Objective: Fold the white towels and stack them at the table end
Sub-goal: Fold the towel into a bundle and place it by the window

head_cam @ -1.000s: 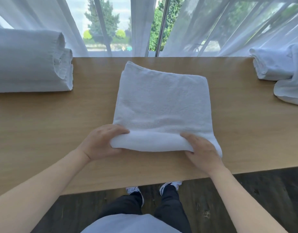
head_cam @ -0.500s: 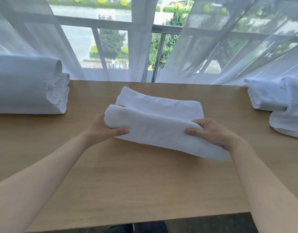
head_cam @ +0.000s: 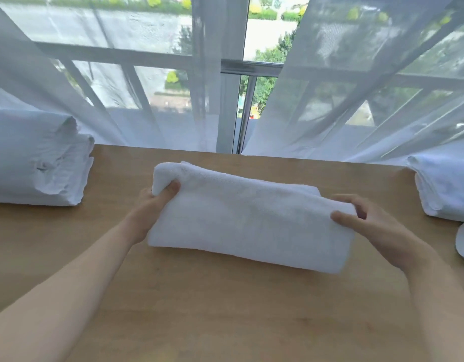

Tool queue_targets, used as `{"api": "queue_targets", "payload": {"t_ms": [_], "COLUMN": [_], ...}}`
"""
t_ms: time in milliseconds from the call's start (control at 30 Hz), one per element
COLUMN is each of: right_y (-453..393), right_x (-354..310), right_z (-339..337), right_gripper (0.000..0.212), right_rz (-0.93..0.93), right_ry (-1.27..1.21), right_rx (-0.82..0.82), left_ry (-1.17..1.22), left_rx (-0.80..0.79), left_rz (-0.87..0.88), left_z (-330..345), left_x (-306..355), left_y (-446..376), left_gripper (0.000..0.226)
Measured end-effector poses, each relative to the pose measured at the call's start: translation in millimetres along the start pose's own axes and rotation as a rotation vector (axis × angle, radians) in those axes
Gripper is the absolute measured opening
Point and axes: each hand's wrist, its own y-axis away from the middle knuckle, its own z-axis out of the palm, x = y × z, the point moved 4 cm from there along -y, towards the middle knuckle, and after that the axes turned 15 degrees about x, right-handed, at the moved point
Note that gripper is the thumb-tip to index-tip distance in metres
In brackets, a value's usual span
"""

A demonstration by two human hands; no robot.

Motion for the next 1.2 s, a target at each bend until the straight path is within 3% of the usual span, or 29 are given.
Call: {"api": "queue_targets", "payload": {"t_ms": [100, 167, 300, 500, 600, 667, 733, 767, 833, 933, 1100, 1200], "right_y": [-9, -21, -52, -73, -70, -63, -50, -43, -32, -25, -40, -44], "right_x": [22, 29, 35, 45, 39, 26, -5, -21, -42, -31, -19, -10], "right_z": [20, 37, 48, 60, 60, 61, 73, 87, 122, 166, 164, 151], "right_gripper": [0.071, 0.07, 0.058, 0.052, 0.054, 0.055, 0.055, 0.053, 0.051, 0.056, 0.067, 0.067], "right_rz": [0.064, 0.098, 0.008, -0.044, 0.031, 0.026, -0.203, -0.358, -0.538, -0.535, -0.493, -0.42], "right_ry": [-0.392, -0.477, -0.219, 0.043, 0.157, 0.397, 0.627, 0.621, 0.585, 0.755, 0.796, 0.812], "right_rx": [0.106, 0.173, 0.429, 0.467, 0.456, 0.538, 0.667, 0.676, 0.54, 0.27, 0.326, 0.362], "left_ry": [0.009, 0.011, -0.07, -0.521, -0.759, -0.78, -0.745, -0.793, -0.988, -1.14, -1.131, -1.182], "left_rx": [0.027, 0.033, 0.171, 0.463, 0.575, 0.512, 0.26, 0.138, 0.01, -0.036, -0.059, 0.025], "left_rz": [-0.101, -0.178, -0.254, 0.012, 0.386, 0.668, 0.761, 0.796, 0.862, 0.867, 0.889, 0.837], "left_z": [10, 14, 14, 17, 17, 42, 86, 110, 139, 138, 134, 112], "left_x": [2, 3, 2, 9, 30, 50, 56, 53, 41, 29, 26, 23], "left_y": [-20, -28, -38, -37, -30, -14, 10, 22, 35, 25, 14, 5], "left_gripper": [0.062, 0.06, 0.068, 0.071, 0.053, 0.05, 0.056, 0.059, 0.068, 0.07, 0.065, 0.073]}}
